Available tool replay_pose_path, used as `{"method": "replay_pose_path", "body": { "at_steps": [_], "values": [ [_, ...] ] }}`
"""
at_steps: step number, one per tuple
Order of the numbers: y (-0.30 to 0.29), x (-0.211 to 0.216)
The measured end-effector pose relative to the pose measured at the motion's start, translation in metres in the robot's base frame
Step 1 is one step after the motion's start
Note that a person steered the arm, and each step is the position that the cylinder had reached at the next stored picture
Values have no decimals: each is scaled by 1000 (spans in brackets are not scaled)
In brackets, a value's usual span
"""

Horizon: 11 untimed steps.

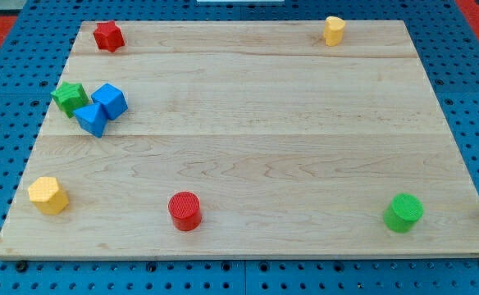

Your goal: Slide the green circle towards center of the board

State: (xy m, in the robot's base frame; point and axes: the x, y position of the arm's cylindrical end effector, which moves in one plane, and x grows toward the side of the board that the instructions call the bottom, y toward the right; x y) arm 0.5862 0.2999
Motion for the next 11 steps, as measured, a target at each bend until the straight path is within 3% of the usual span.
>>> {"method": "replay_pose_path", "body": {
  "at_steps": [3, 4, 5, 7, 8, 9, 10, 11],
  "values": [
    [-198, -42],
    [-155, -1],
    [-194, 21],
    [-288, -33],
    [-289, -29],
    [-239, 0],
    [-226, -24],
    [-273, -67]
  ]
}}
